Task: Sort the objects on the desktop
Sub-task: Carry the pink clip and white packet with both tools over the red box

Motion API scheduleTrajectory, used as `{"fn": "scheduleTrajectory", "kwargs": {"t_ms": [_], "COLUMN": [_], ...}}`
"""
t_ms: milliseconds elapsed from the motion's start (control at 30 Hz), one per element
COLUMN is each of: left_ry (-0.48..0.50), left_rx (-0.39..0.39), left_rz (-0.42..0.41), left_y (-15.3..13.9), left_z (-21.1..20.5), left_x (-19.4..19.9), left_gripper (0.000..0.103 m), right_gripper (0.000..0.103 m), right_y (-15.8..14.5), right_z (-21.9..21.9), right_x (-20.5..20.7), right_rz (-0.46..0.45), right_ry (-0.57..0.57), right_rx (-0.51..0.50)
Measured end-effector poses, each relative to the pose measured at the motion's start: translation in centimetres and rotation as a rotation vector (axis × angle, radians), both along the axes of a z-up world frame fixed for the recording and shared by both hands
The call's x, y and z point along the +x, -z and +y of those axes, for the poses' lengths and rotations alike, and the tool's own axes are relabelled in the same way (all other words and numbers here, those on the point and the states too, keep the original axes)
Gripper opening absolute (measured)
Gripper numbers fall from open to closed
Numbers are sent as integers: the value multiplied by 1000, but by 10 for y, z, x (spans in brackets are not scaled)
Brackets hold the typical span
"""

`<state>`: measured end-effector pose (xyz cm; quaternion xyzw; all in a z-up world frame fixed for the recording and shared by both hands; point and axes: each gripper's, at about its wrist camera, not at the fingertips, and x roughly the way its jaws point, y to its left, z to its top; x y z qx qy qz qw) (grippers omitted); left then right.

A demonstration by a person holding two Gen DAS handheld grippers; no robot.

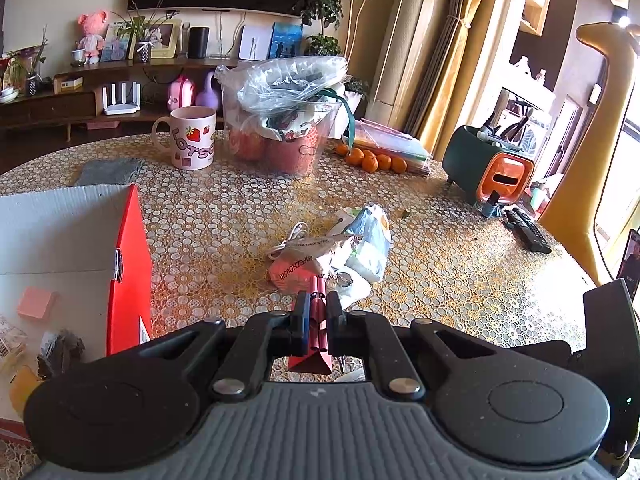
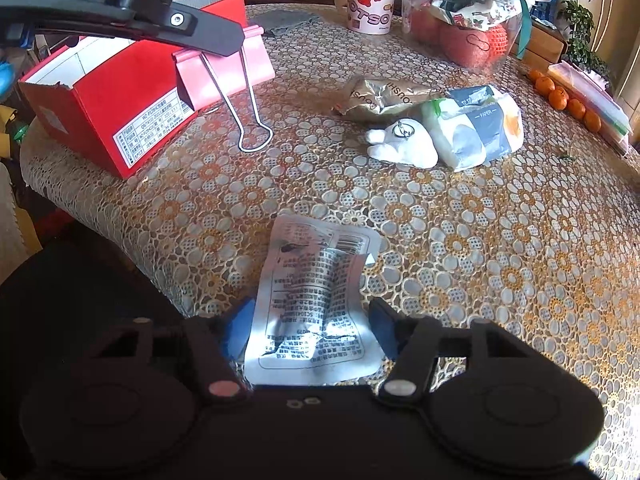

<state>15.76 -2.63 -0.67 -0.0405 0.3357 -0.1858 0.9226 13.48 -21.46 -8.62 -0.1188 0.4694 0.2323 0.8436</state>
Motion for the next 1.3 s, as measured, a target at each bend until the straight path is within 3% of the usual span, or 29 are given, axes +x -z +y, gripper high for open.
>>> {"fn": "scheduleTrajectory", "kwargs": {"t_ms": [133,467,800,1300], "left_ry": [-5,-12,-33,-197], "left_rx": [-11,-27,-44,17], "left_rz": [-1,-24,-60,-137], "left_y": [-3,-14,-35,-66], "left_z": [3,12,36,138], "left_x": [-1,-8,-15,-18], "left_gripper": [7,7,7,7], "right_gripper": [54,52,52,53], "right_y": [-7,-26,-74,-134], "right_z": [1,-4,6,106], "right_x": [-1,5,10,37], "right_rz": [-10,-3,-53,-148], "right_ry": [10,82,88,-81], "right_rx": [11,73,129,162]}}
